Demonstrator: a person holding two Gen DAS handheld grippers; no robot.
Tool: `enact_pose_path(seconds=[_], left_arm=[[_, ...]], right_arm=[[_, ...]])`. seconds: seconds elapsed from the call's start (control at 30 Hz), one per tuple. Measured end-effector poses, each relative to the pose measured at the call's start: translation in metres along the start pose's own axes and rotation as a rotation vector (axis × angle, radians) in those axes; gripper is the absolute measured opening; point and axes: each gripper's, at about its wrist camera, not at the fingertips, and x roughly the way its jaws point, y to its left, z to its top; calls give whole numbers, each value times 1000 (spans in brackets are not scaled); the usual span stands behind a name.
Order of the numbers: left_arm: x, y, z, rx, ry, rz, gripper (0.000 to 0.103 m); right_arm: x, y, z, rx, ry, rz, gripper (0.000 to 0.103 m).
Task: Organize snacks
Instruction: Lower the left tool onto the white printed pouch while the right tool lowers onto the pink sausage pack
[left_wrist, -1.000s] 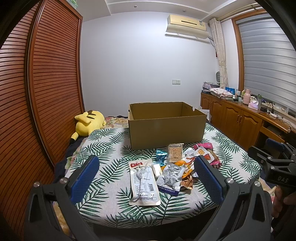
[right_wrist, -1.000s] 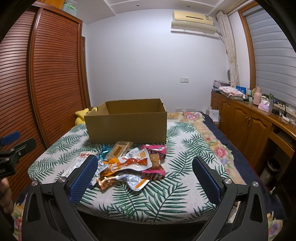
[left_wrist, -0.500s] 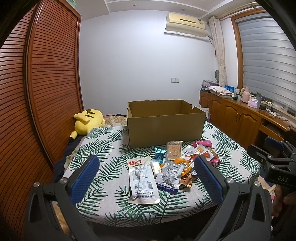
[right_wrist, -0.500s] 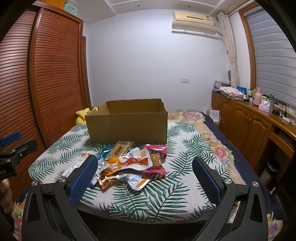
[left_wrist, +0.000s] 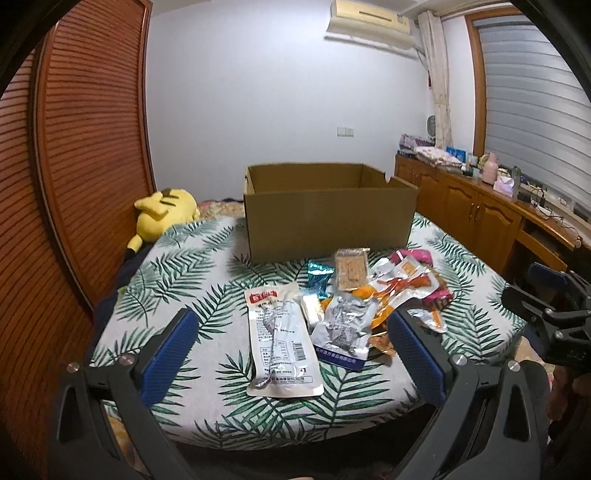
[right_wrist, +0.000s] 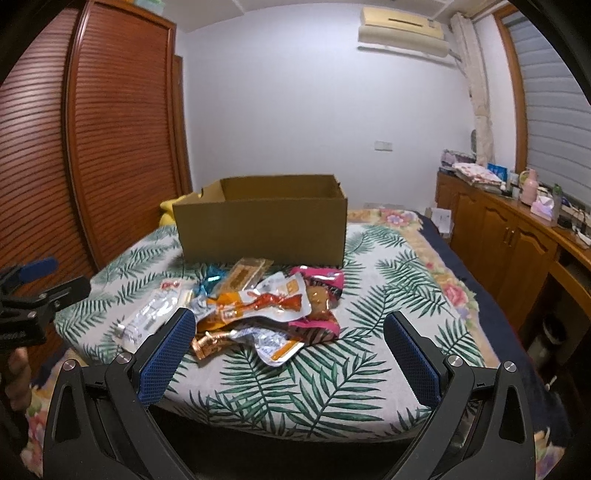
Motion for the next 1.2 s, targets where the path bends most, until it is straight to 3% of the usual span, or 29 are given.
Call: enact_pose_path(seconds=[0.3, 0.43, 0.83, 1.07, 1.2], left_arm=[[47, 18, -3, -14, 78, -14, 103], [63, 25, -6, -24, 119, -27, 102], [106, 32, -14, -32, 216, -62, 98], [129, 37, -13, -30, 282, -76, 89], [138, 39, -16, -20, 318, -89, 81]], right_arm=[[46, -12, -11, -61, 118, 41, 96], [67, -27, -7, -11, 157, 86, 91], [100, -37, 6, -8, 184, 98, 87], [116, -43, 7, -10, 209, 105, 87], [128, -47, 10, -13, 225, 111, 82]])
